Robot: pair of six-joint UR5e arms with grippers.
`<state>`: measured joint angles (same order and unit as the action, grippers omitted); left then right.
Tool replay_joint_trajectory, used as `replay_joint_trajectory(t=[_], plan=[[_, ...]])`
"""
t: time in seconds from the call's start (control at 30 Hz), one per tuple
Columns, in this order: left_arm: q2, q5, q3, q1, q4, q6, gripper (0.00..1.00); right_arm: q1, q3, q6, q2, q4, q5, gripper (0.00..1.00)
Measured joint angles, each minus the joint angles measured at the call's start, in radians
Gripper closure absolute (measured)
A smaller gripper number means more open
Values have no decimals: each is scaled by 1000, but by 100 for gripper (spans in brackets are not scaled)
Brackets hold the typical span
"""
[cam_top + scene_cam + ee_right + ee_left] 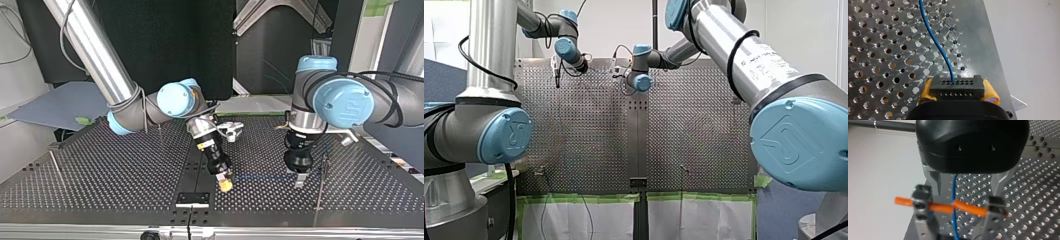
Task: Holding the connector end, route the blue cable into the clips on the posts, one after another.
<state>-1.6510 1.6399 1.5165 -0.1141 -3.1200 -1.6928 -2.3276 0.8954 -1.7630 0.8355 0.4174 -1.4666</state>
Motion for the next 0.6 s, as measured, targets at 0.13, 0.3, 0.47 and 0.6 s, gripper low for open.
replay_joint_trajectory(t=[0.13, 0.3, 0.47, 0.6], plan=[[-4, -2, -15, 11, 2, -19, 2, 0, 0, 0, 0, 0, 0, 100], [-38, -8, -37, 16, 2, -29, 2, 0, 0, 0, 0, 0, 0, 100], [-56, -6, -46, 18, 3, -28, 2, 0, 0, 0, 0, 0, 0, 100], [-58, 1, -48, 18, 2, -25, 2, -2, 0, 0, 0, 0, -1, 100]])
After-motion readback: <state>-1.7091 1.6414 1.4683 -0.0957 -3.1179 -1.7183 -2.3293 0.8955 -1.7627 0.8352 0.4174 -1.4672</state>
